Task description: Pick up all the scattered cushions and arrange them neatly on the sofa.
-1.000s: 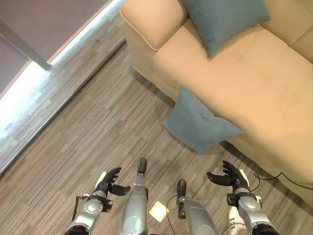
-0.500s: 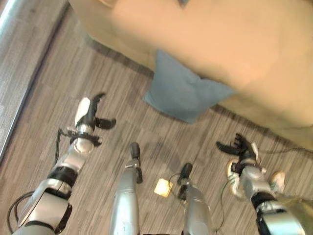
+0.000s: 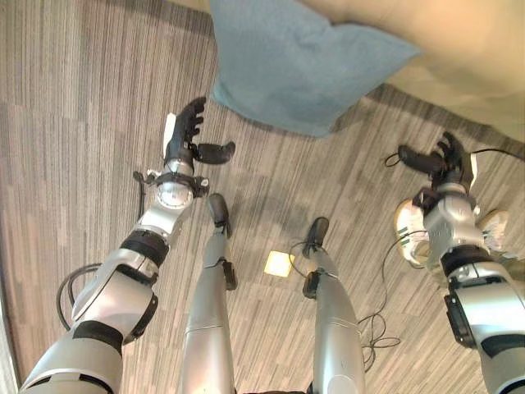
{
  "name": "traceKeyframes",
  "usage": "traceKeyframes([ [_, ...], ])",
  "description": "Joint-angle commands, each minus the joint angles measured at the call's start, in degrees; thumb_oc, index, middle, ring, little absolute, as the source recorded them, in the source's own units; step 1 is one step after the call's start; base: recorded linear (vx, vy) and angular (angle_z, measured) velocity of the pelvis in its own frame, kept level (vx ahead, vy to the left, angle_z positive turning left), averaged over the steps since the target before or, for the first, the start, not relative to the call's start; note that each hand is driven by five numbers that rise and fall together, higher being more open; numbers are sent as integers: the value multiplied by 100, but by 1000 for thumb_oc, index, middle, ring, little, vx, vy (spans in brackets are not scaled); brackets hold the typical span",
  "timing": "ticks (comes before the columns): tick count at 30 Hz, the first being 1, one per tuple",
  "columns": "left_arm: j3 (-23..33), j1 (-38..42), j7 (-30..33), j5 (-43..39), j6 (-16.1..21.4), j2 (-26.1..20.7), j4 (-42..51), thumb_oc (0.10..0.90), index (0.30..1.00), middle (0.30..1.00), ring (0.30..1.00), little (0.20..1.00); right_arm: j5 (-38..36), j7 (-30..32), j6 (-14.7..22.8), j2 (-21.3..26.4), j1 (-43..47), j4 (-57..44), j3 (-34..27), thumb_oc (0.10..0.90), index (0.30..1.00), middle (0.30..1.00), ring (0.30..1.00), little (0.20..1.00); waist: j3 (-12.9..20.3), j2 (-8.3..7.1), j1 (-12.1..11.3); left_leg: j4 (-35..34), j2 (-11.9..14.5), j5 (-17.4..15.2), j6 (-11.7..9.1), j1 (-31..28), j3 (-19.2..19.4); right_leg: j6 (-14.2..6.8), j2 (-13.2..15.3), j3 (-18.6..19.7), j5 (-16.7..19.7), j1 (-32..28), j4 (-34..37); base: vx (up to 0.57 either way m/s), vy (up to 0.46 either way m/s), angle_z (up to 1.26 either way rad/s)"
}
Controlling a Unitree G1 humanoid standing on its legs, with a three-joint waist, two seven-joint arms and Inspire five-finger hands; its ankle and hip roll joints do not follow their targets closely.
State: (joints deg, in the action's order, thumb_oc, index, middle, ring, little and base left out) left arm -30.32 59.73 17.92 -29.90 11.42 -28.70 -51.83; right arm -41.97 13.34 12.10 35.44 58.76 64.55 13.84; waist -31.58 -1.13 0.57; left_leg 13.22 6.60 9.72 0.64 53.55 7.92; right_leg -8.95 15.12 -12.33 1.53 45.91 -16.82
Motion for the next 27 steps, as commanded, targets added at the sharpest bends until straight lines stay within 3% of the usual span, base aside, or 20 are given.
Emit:
traceKeyframes([
  [1, 169, 635, -79, -540, 445, -113, -144, 800, 900, 900, 900, 900, -12, 83, 339, 569, 323, -173, 483, 800, 900, 900, 900, 900, 179, 222, -127, 688, 116, -911, -772, 343, -795, -407, 83, 225, -307, 263, -362, 67, -22, 8],
  [4, 249, 938, -254, -1039, 447, -190, -422, 800, 900, 900, 900, 900, 253, 80, 261, 451, 722, -360, 892, 800, 900, 900, 900, 900, 179, 206, -83, 780, 112, -952, -767, 597, -806, -392, 60, 279, -360, 530, -483, 7, 9, 3],
  [10, 458, 1233, -342, -1682, 545, -121, -566, 800, 900, 900, 900, 900, 366, 376, 566, 73, 1235, -1079, 1077, 800, 900, 900, 900, 900, 179, 172, 2, 802, 87, -916, -758, 903, -856, -380, 52, 340, -390, 852, -599, 6, 8, 1],
  [11, 456, 1388, -325, -1855, 578, -17, -622, 800, 900, 900, 900, 900, 892, 784, 575, -3, 1570, -1239, 1204, 800, 900, 900, 900, 900, 179, 159, 16, 685, 77, -868, -762, 946, -856, -392, 46, 343, -380, 909, -550, -1, 20, 3],
  [13, 453, 1501, -313, -1916, 598, 35, -655, 800, 900, 900, 900, 900, 1115, 985, 550, -77, 1703, -1350, 1235, 800, 900, 900, 900, 900, 179, 151, 42, 603, 68, -816, -772, 989, -859, -398, 49, 342, -355, 957, -509, 0, 0, 0],
  [17, 328, 1876, -107, -2041, 690, 416, -732, 800, 900, 900, 900, 900, 1653, 1754, 298, -523, 2176, -1277, 1132, 800, 900, 900, 900, 900, 179, 134, 108, 301, 26, -664, -802, 1091, -880, -399, 17, 354, -290, 1075, -344, -12, 7, 0],
  [18, 257, 1989, -52, -2033, 709, 467, -692, 800, 900, 900, 900, 900, 1819, 1961, 200, -610, 2320, -1219, 1109, 800, 900, 900, 900, 900, 179, 116, 106, 243, 17, -473, -764, 1258, -839, -347, 20, 305, -130, 1229, -270, -2, 14, 3],
  [20, 174, 2008, 5, -2105, 703, 708, -659, 800, 900, 900, 900, 900, 2214, 2149, -106, -792, 2453, -909, 1261, 800, 900, 900, 900, 900, 179, 97, 95, 256, -1, -655, -788, 1134, -901, -365, -15, 342, -274, 1127, -300, 21, -2, 3],
  [21, 129, 2054, 56, -2124, 715, 779, -636, 800, 900, 900, 900, 900, 2370, 2173, -268, -880, 2532, -713, 1376, 725, 787, 787, 787, 787, 179, 92, 74, 278, -12, -661, -779, 1150, -921, -351, -32, 339, -270, 1129, -292, 0, 0, 0],
  [22, 49, 2158, 59, -2175, 732, 985, -640, 800, 900, 900, 900, 900, 2380, 2188, -346, -1202, 2701, -450, 1465, 400, 300, 300, 300, 300, 179, 102, 58, 320, -23, -681, -766, 1200, -951, -338, -54, 353, -264, 1160, -282, 0, 0, 0],
  [27, -41, 2244, 122, -2267, 765, 1272, -541, 800, 900, 900, 900, 900, 1842, 2350, -110, -1781, 2829, -306, 1216, 400, 300, 300, 300, 300, 179, 137, 34, 323, -65, -703, -751, 1209, -933, -327, -75, 376, -222, 1153, -188, -1, 3, -1],
])
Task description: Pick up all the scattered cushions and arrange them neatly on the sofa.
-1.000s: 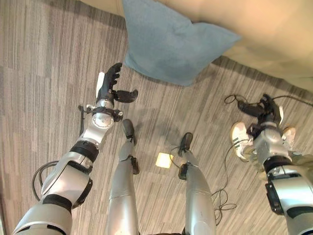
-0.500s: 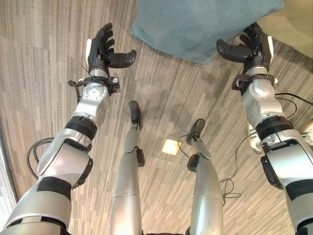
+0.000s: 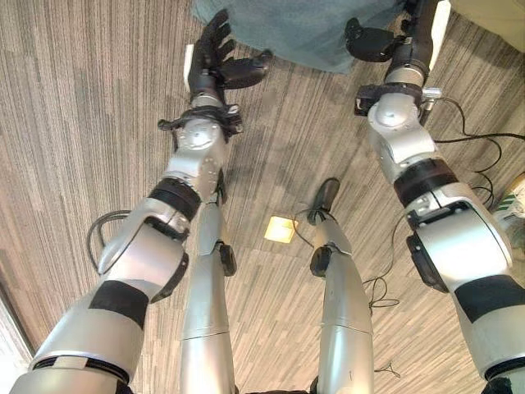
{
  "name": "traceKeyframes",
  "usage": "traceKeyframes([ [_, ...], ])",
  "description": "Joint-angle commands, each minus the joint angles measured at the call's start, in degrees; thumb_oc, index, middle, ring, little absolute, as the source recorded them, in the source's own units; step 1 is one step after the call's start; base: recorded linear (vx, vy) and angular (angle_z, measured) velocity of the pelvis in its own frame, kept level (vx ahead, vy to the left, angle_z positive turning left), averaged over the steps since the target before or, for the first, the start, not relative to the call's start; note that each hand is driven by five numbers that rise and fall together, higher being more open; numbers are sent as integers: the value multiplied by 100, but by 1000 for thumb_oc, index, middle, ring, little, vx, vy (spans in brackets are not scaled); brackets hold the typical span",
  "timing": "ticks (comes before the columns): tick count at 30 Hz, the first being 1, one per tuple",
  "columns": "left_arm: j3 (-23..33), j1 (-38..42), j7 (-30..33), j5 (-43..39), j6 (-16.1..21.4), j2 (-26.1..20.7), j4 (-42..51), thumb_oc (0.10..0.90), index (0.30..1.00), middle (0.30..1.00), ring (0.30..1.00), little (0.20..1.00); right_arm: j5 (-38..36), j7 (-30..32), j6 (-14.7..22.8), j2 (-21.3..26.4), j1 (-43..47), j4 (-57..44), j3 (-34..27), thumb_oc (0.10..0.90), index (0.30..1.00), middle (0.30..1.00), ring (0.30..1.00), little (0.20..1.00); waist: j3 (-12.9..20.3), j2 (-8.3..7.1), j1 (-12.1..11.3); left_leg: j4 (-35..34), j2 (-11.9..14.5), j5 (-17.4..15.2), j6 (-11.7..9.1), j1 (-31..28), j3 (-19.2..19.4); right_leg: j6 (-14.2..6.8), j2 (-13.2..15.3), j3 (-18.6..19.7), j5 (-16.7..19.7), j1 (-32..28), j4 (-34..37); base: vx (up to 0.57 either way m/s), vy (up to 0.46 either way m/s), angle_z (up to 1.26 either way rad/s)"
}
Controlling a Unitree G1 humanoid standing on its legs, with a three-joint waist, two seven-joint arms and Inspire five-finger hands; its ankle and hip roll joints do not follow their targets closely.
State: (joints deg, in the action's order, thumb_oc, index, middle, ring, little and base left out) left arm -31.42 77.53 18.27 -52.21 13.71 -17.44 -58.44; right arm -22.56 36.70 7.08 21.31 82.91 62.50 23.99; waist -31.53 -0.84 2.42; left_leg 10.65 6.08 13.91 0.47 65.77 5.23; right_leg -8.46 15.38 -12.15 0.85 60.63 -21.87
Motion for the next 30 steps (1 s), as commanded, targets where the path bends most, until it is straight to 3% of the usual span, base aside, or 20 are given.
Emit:
traceKeyframes([
  [1, 66, 430, 84, -46, 558, 194, 236, 800, 900, 900, 900, 900, -92, 62, 394, -460, 422, -121, 190, 400, 300, 300, 300, 300, 173, 103, -166, 568, -28, -1122, -727, -31, -664, -371, -111, 359, -150, -344, 350, -8, 18, -4],
  [5, 192, -68, 160, -65, 663, 234, 803, 800, 900, 900, 900, 900, 329, 325, 268, -454, 93, -536, 37, 400, 300, 300, 300, 300, 173, 57, -160, 574, -46, -1161, -719, -180, -650, -330, -165, 347, -135, -530, 437, -19, 6, 0],
  [6, 246, -222, 202, -51, 680, 220, 954, 800, 900, 900, 900, 900, 431, 417, 251, -380, 0, -704, -68, 400, 300, 300, 300, 300, 173, 34, -165, 565, -54, -994, -676, -101, -620, -288, -162, 299, 30, -477, 499, -16, 1, 4],
  [7, 342, -472, 232, -73, 725, 246, 1149, 800, 900, 900, 900, 900, 545, 521, 223, -293, -164, -888, -190, 400, 300, 300, 300, 300, 173, 10, -152, 591, -54, -1170, -704, -275, -666, -316, -194, 347, -90, -647, 490, -78, 20, 4],
  [8, 409, -734, 260, -53, 727, 249, 1378, 800, 900, 900, 900, 900, 734, 631, 185, -175, -358, -1184, -320, 400, 300, 300, 300, 300, 173, -31, -157, 580, -65, -1034, -664, -291, -624, -271, -205, 300, 53, -677, 575, -21, -14, 5],
  [11, 886, -2009, 210, -109, 714, 231, 2254, 800, 900, 900, 900, 900, 1371, 835, 91, 81, -1498, -2458, -947, 400, 300, 300, 300, 300, 173, -175, -182, 507, -30, -1087, -682, -868, -621, -258, -279, 254, 85, -1313, 814, -44, -16, 6],
  [14, 1268, -2783, 233, 6, 759, 118, 2810, 800, 900, 900, 900, 900, 1832, 772, 103, 115, -2379, -3449, -1341, 400, 300, 300, 300, 300, 173, -253, -214, 466, -20, -1129, -683, -1285, -619, -242, -288, 204, 122, -1729, 935, -8, -32, 5],
  [16, 1467, -3300, 168, 189, 701, -5, 3181, 800, 900, 900, 900, 900, 2004, 523, 201, 136, -2947, -4015, -1507, 400, 300, 300, 300, 300, 173, -307, -261, 465, 4, -1176, -678, -1634, -617, -227, -292, 181, 124, -2086, 977, 2, -16, 0],
  [17, 1689, -3870, 43, 361, 616, -99, 3471, 800, 900, 900, 900, 900, 2006, 58, 309, 97, -3562, -4600, -1529, 400, 300, 300, 300, 300, 173, -396, -313, 492, 59, -1243, -668, -2001, -611, -202, -296, 148, 96, -2458, 974, 7, -34, -3],
  [23, 1952, -5023, -286, 418, 340, -88, 3675, 800, 900, 900, 900, 900, 1804, -785, 347, 161, -4581, -5726, -1593, 400, 300, 300, 300, 300, 173, -596, -488, 460, 152, -1397, -659, -3133, -551, -173, -276, 23, 26, -3652, 1102, 51, -13, -3],
  [25, 1847, -5841, -701, 507, -2, -186, 3863, 800, 900, 900, 900, 900, 1513, -1285, 339, 234, -4908, -6162, -1632, 400, 300, 300, 300, 300, 309, -662, -658, 408, 174, -1560, -619, -4096, -481, -218, -226, -76, -8, -4601, 1211, 172, 51, -5],
  [30, 1705, -6258, -725, 654, -155, -131, 3873, 800, 900, 900, 900, 900, 1384, -1451, 246, 320, -5100, -6354, -1745, 400, 300, 300, 300, 300, 664, -711, -667, 365, 116, -1740, -505, -4604, -426, -282, -112, -84, -1, -4925, 1062, 143, 73, -6],
])
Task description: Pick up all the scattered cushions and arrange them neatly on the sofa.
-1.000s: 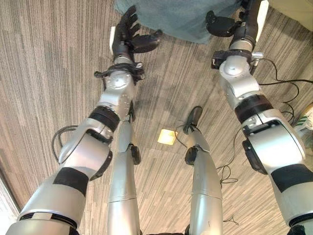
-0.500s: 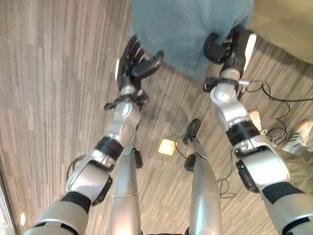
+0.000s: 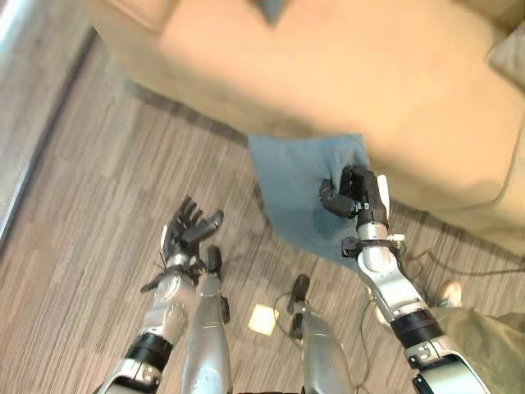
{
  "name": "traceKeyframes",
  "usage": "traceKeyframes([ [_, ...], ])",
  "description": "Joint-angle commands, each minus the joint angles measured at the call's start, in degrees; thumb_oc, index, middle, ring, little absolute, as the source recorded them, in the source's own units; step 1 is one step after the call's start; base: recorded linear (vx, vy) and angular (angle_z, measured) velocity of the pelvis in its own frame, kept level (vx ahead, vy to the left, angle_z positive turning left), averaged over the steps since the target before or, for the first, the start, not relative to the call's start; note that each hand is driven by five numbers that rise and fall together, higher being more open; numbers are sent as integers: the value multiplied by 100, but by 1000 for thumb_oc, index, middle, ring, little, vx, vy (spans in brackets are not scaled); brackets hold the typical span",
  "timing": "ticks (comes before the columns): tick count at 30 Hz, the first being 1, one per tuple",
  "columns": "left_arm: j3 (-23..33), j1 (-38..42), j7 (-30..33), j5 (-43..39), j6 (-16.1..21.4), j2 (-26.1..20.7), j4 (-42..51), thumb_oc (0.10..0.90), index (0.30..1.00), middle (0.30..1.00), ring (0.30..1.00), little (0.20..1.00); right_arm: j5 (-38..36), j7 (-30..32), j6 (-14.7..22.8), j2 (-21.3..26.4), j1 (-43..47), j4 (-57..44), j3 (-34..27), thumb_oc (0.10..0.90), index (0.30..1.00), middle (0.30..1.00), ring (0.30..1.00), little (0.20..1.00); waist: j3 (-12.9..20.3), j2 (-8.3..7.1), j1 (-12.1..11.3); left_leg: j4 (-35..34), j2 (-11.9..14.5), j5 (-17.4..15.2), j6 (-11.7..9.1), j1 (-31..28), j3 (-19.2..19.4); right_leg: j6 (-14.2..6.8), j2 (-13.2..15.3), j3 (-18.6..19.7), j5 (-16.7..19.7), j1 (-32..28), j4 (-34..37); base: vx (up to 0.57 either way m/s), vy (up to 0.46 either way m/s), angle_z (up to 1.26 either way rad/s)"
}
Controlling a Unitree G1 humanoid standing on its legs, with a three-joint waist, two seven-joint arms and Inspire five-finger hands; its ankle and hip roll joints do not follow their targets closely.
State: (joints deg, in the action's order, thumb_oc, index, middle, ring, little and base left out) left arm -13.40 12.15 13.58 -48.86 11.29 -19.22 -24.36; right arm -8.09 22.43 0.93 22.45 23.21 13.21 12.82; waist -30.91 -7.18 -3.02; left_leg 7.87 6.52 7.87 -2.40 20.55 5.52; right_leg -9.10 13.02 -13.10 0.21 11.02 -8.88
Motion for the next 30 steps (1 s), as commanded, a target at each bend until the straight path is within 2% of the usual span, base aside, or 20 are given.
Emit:
traceKeyframes([
  [1, -173, 50, -265, 316, 1, 153, 394, 800, 900, 900, 900, 900, -235, -54, 798, 272, 804, -1469, -728, 400, 300, 300, 300, 300, 805, -95, -110, 567, 27, -1226, -141, -377, -413, -274, 177, 34, 120, -60, -452, 185, 98, 2],
  [2, -173, 50, -265, 316, 1, 153, 394, 800, 900, 900, 900, 900, -235, -54, 798, 272, 804, -1469, -728, 400, 300, 300, 300, 300, 809, -97, -109, 559, 25, -1220, -140, -377, -413, -274, 179, 33, 123, -57, -449, 241, 121, -8],
  [3, -301, -83, -301, 423, -137, 198, 262, 800, 900, 900, 900, 900, -372, -83, 756, 352, 778, -1550, -742, 400, 300, 300, 300, 300, 1013, -108, -65, 408, -8, -1255, -71, -676, -355, -353, 210, 72, 287, -93, -707, 155, 82, -2],
  [4, -342, -133, -302, 479, -184, 197, 247, 800, 900, 900, 900, 900, -420, -106, 728, 397, 838, -1556, -738, 400, 300, 300, 300, 300, 1032, -93, -74, 405, -17, -1294, -26, -794, -332, -407, 226, 98, 403, -84, -938, 173, 119, -1],
  [7, -387, -211, -306, 420, -252, 189, 245, 800, 900, 900, 900, 900, -473, -17, 667, 764, 1228, -1585, -777, 400, 300, 300, 300, 300, 1225, -33, -53, 161, 7, -1318, 62, -1156, -250, -462, 135, 160, 542, -5, -1276, 135, 72, -8],
  [10, -473, -202, -429, 369, -287, 124, 385, 800, 900, 900, 900, 900, -233, 109, 461, 1486, 1912, -1274, -804, 400, 300, 300, 300, 300, 1354, -13, -32, -35, -47, -1338, 39, -1398, -246, -359, -37, 206, 230, 30, -941, 163, 3, -14],
  [12, -516, -220, -497, 309, -267, 57, 683, 800, 900, 900, 900, 900, 17, 319, 307, 1970, 2762, -406, -481, 400, 300, 300, 300, 300, 1379, 26, -17, -84, -60, -1458, -39, -1619, -193, -308, -76, 139, 223, 227, -375, 269, -127, -11],
  [17, -549, -159, -542, 217, -250, 135, 720, 800, 900, 900, 900, 900, 92, 453, 221, 1857, 3274, 54, -241, 400, 300, 300, 300, 300, 1403, 80, -1, -112, -29, -1660, -183, -1964, -153, -303, 29, -191, 374, 272, 6, 244, -145, -8],
  [18, -615, -119, -508, 190, -219, 234, 644, 800, 900, 900, 900, 900, 113, 540, 200, 1788, 3415, 321, -195, 400, 300, 300, 300, 300, 1429, 164, 48, -152, 38, -1725, -285, -2167, -151, -316, 105, -357, 439, 419, -116, 297, -263, 42],
  [20, -672, -59, -517, 116, -204, 292, 582, 800, 900, 900, 900, 900, 152, 597, 141, 1695, 3458, 393, -141, 400, 300, 300, 300, 300, 1537, 201, 119, -134, 121, -1781, -405, -2293, -178, -251, 81, -456, 319, 326, -104, 381, -354, 44],
  [21, -652, -73, -490, 102, -186, 356, 540, 800, 900, 900, 900, 900, 172, 565, 109, 1624, 3532, 429, -60, 400, 300, 300, 300, 300, 1592, 266, 196, 29, 213, -1774, -480, -2318, -168, -164, 29, -443, 195, 260, -183, 306, -307, 25],
  [22, -676, -46, -444, 19, -127, 401, 531, 800, 900, 900, 900, 900, 134, 611, 170, 1597, 3729, 577, 31, 400, 300, 300, 300, 300, 1572, 330, 185, 575, 328, -1595, -553, -2172, -197, -38, -63, -466, 82, 184, -225, 241, -277, 15],
  [23, -706, -44, -399, -89, -33, 442, 572, 800, 900, 900, 900, 900, 59, 677, 225, 1563, 4041, 856, 184, 400, 300, 300, 300, 300, 1506, 389, 114, 1361, 439, -1253, -622, -1949, -230, 96, -172, -490, -49, 61, -240, 232, -407, 10],
  [24, -819, -30, -293, -237, 40, 496, 694, 800, 900, 900, 900, 900, -31, 843, 258, 1496, 4685, 1449, 495, 400, 300, 300, 300, 300, 1333, 441, -64, 2426, 511, -752, -618, -1383, -454, 331, -340, -477, -257, -143, -185, 148, -296, -17],
  [25, -810, -15, -291, -237, 39, 500, 693, 800, 900, 900, 900, 900, -39, 843, 270, 1497, 4719, 1475, 512, 400, 300, 300, 300, 300, 1343, 428, -33, 2417, 484, -716, -612, -1340, -473, 333, -318, -494, -229, -124, -162, 138, -254, -39],
  [26, -883, 27, -266, -282, 83, 483, 748, 800, 900, 900, 900, 900, -113, 867, 250, 1451, 4992, 1641, 625, 400, 300, 300, 300, 300, 1278, 405, -113, 2408, 483, -662, -543, -1060, -487, 365, -351, -464, -312, -202, -97, 97, -90, -79],
  [27, -953, 116, -252, -359, 110, 499, 821, 800, 900, 900, 900, 900, -187, 896, 278, 1372, 5384, 1855, 809, 400, 300, 300, 300, 300, 1186, 456, -192, 2276, 502, -757, -500, -777, -478, 388, -427, -402, -398, -243, -86, 181, -102, -56],
  [30, -1156, 342, -219, -325, 175, 472, 951, 800, 900, 900, 900, 900, -308, 894, 414, 994, 5939, 2229, 1117, 400, 300, 300, 300, 300, 1065, 501, -436, 1335, 384, -732, -508, -399, -625, 407, -614, -157, -577, -283, -167, 208, -2, -36],
])
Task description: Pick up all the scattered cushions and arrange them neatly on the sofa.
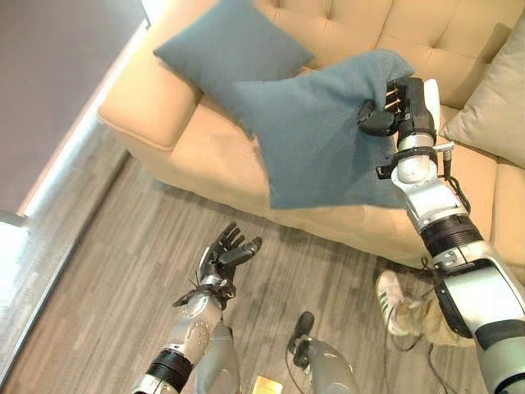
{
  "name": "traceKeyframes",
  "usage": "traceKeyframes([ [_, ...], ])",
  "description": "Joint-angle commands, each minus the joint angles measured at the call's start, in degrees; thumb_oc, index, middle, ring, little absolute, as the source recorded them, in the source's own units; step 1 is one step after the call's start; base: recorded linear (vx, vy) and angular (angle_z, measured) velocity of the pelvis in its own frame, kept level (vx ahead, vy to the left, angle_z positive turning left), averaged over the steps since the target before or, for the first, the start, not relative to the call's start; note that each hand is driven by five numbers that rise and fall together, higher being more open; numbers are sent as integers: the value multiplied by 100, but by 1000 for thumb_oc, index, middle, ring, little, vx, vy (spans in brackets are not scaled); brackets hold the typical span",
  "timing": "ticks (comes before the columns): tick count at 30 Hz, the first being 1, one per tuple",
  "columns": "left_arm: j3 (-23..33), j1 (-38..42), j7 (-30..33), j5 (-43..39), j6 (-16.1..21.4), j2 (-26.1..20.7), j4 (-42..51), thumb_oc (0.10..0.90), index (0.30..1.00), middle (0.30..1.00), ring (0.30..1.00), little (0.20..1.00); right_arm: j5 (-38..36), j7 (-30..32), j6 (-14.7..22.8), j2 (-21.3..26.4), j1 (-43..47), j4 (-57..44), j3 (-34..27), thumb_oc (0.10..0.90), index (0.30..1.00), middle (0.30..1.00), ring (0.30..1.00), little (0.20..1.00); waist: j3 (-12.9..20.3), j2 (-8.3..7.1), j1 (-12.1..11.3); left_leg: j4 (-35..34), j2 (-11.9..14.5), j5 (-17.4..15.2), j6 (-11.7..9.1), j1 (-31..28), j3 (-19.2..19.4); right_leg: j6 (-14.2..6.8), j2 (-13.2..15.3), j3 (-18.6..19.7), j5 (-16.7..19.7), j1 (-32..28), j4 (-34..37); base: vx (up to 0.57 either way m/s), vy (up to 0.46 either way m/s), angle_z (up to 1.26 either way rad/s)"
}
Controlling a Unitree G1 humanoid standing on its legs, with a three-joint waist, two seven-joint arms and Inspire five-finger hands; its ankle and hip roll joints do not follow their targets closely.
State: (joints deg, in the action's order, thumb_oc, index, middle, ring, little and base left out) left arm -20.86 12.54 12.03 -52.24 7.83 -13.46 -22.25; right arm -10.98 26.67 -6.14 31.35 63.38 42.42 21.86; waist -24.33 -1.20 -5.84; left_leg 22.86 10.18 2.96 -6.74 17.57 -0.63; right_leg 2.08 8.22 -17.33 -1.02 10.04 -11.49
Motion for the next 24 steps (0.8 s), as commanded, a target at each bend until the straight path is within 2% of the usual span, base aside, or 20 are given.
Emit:
traceKeyframes([
  [1, -487, 354, -86, 42, 526, -90, 717, 800, 900, 900, 900, 900, -13, 453, 1140, 25, 2042, -611, 263, 400, 300, 300, 300, 300, 400, -80, -218, -550, 30, -89, -136, 34, -112, -734, -214, 301, -500, -219, 103, 275, 27, -58],
  [2, -546, 406, -100, 78, 534, -82, 714, 800, 900, 900, 900, 900, 29, 465, 1163, 5, 2137, -538, 364, 400, 300, 300, 300, 300, 390, -66, -287, -917, 59, 121, -193, 142, -181, -744, -273, 325, -550, -279, 111, 204, 15, -57],
  [3, -546, 412, -99, 79, 536, -75, 710, 800, 900, 900, 900, 900, 27, 465, 1169, 6, 2148, -525, 373, 400, 300, 300, 300, 300, 387, -69, -288, -960, 57, 139, -201, 117, -173, -741, -269, 328, -559, -280, 107, 270, 43, -42],
  [4, -640, 462, -135, 196, 539, -78, 628, 800, 900, 900, 900, 900, 46, 456, 1207, -101, 2239, -436, 516, 400, 300, 300, 300, 300, 396, -60, -336, -1399, 83, 164, -201, 12, -187, -741, -365, 392, -638, -276, 4, 205, 41, -42],
  [7, -888, 599, -139, 282, 536, -58, 463, 800, 900, 900, 900, 900, 160, 531, 1201, -48, 2338, -440, 533, 400, 300, 300, 300, 300, 423, -78, -280, -1507, 41, 121, -164, -75, -61, -800, -442, 450, -703, -346, 66, 246, 144, -68],
  [10, -1033, 724, -105, 264, 562, -50, 273, 800, 900, 900, 900, 900, 303, 624, 1161, 113, 2263, -607, 456, 400, 300, 300, 300, 300, 456, -203, -177, -1582, -117, 51, -93, -102, -87, -914, -370, 598, -590, -243, 29, 152, 128, -7],
  [11, -1111, 888, -46, 412, 585, -87, 145, 800, 900, 900, 900, 900, 307, 751, 1164, 370, 2331, -486, 423, 400, 300, 300, 300, 300, 470, -322, -88, -1562, -192, -40, -48, -80, -39, -974, -321, 690, -494, -192, 130, 124, 171, 43],
  [13, -1092, 1057, 3, 503, 613, -93, 41, 800, 900, 900, 900, 900, 142, 849, 1221, 628, 2352, -337, 333, 400, 300, 300, 300, 300, 475, -436, -18, -1514, -235, -131, -14, -47, 43, -1060, -289, 802, -365, -141, 247, 95, 170, 27],
  [18, -722, 1445, 224, 554, 777, -122, -514, 800, 900, 900, 900, 900, -278, 657, 1320, 1142, 1894, -519, 191, 400, 300, 300, 300, 300, 381, -751, 269, -1451, -164, -260, 55, 40, 254, -1188, -287, 1063, -132, 29, 361, 20, 102, -20],
  [19, -399, 1723, 399, 563, 887, -190, -735, 800, 900, 900, 900, 900, -435, 542, 1366, 1388, 1464, -654, 66, 400, 300, 300, 300, 300, 305, -921, 444, -1419, -129, -282, 66, 116, 291, -1203, -329, 1144, -77, 148, 371, -50, 54, -34],
  [22, 36, 2228, 638, 396, 1096, -259, -1034, 800, 900, 900, 900, 900, -673, 409, 1461, 1489, 732, -765, -224, 400, 300, 300, 300, 300, 202, -1131, 601, -1353, -70, -300, 72, 268, 318, -1216, -398, 1179, -16, 308, 406, -60, 2, -16],
  [24, 189, 2898, 895, 413, 1158, -230, -1430, 800, 900, 900, 900, 900, -872, 307, 1532, 1296, 173, -703, -426, 400, 300, 300, 300, 300, 56, -1280, 703, -1376, -38, -242, 69, 406, 297, -1238, -448, 1176, 81, 460, 464, -89, -52, -28],
])
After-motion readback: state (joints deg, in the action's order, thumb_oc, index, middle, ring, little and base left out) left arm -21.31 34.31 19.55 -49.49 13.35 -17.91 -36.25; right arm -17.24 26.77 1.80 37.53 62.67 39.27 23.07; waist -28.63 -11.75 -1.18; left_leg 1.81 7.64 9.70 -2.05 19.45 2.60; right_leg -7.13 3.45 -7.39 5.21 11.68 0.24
